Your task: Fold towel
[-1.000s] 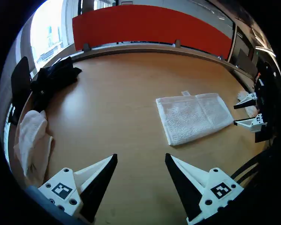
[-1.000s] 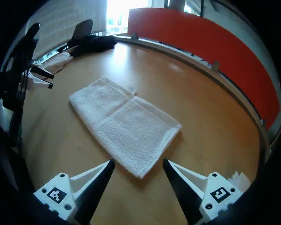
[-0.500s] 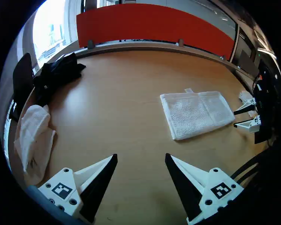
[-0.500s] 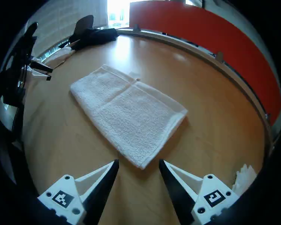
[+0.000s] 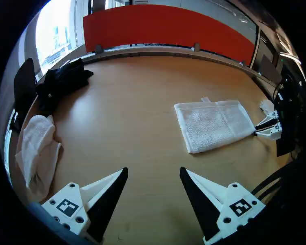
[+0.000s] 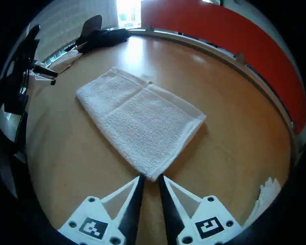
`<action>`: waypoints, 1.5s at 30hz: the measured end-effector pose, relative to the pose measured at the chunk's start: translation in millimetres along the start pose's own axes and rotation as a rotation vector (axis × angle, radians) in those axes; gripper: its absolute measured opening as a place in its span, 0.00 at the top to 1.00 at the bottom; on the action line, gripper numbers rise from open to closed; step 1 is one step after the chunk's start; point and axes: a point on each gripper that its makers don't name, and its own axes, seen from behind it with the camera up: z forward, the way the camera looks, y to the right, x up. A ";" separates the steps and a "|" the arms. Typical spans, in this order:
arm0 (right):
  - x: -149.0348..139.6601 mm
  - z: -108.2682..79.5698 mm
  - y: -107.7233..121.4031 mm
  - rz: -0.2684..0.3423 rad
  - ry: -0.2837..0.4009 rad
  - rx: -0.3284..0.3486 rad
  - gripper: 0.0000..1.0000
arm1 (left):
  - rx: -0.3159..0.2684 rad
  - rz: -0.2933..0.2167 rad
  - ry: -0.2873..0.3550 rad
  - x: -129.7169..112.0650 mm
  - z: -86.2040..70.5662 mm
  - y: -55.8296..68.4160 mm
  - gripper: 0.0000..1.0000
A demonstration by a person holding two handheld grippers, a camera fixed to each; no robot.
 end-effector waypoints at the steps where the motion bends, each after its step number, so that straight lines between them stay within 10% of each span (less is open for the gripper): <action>1: -0.2 -0.2 0.1 0.001 0.000 0.001 0.78 | 0.000 0.001 -0.001 -0.1 0.2 0.0 0.06; 8: 0.2 -3.1 0.1 0.012 0.005 0.000 0.95 | -0.001 0.009 -0.005 -0.8 1.6 0.3 0.06; 45: 94.8 -81.1 24.1 -0.073 0.204 -0.116 0.96 | -0.002 -0.001 0.011 9.9 1.5 0.0 0.06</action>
